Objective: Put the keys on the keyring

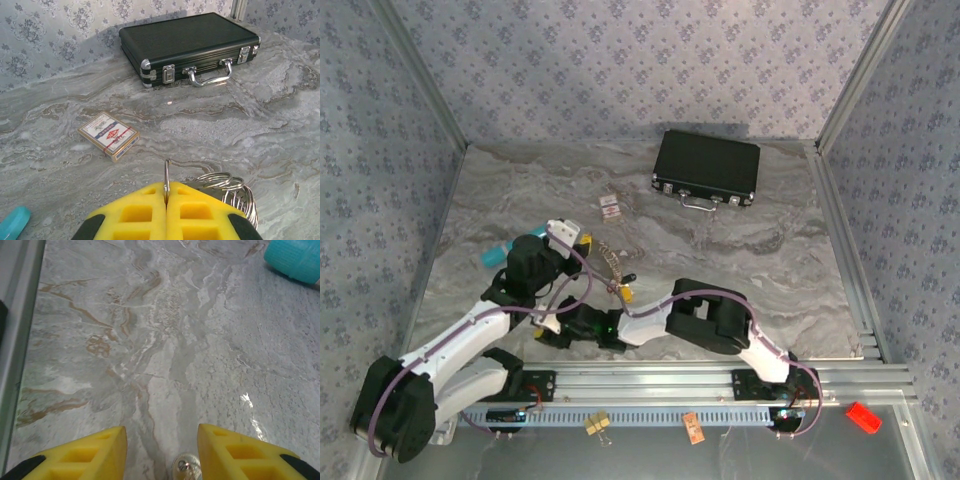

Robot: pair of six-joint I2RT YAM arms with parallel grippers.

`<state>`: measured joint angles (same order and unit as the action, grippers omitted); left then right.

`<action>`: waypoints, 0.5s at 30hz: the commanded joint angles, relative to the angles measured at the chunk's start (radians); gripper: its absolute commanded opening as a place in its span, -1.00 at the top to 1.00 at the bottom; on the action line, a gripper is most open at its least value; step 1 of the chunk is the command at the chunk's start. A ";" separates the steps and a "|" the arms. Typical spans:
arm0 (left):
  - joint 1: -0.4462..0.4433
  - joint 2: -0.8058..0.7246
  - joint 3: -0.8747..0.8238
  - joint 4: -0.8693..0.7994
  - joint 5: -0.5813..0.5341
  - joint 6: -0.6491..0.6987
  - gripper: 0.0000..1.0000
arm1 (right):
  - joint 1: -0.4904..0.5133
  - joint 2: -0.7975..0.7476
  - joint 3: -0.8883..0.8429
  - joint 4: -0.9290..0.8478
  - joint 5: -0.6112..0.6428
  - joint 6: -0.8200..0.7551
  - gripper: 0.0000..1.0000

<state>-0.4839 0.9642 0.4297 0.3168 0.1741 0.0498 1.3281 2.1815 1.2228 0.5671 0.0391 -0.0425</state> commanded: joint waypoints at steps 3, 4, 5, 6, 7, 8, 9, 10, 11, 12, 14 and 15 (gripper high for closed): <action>-0.004 -0.007 0.035 0.025 0.030 -0.013 1.00 | -0.022 0.034 0.078 -0.142 -0.016 0.064 0.19; -0.003 -0.008 0.035 0.024 0.031 -0.012 1.00 | -0.026 0.030 0.080 -0.163 -0.018 0.074 0.20; -0.003 -0.010 0.035 0.022 0.031 -0.010 1.00 | -0.029 0.028 0.084 -0.188 -0.020 0.082 0.22; -0.004 -0.011 0.035 0.021 0.031 -0.009 1.00 | -0.032 0.025 0.091 -0.219 -0.019 0.086 0.25; -0.003 -0.013 0.035 0.020 0.028 -0.008 1.00 | -0.034 0.022 0.093 -0.253 -0.016 0.085 0.27; -0.004 -0.013 0.035 0.019 0.029 -0.007 1.00 | -0.033 0.019 0.097 -0.288 -0.008 0.086 0.30; -0.003 -0.012 0.035 0.021 0.028 -0.008 1.00 | -0.035 0.015 0.105 -0.333 -0.005 0.084 0.33; -0.003 -0.011 0.035 0.023 0.029 -0.007 1.00 | -0.035 0.011 0.107 -0.374 0.000 0.083 0.36; -0.002 -0.010 0.034 0.026 0.030 -0.008 1.00 | -0.035 0.009 0.104 -0.397 0.006 0.081 0.39; -0.003 -0.007 0.034 0.028 0.031 -0.007 1.00 | -0.036 -0.001 0.092 -0.406 0.012 0.082 0.43; -0.003 -0.003 0.033 0.031 0.031 -0.008 1.00 | -0.035 -0.022 0.078 -0.416 0.018 0.079 0.49; -0.003 -0.002 0.034 0.032 0.032 -0.009 1.00 | -0.034 -0.029 0.081 -0.435 0.023 0.076 0.53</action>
<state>-0.4831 0.9642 0.4313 0.3172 0.1673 0.0502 1.3102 2.1799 1.3113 0.2855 0.0387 0.0116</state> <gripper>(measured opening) 0.044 0.242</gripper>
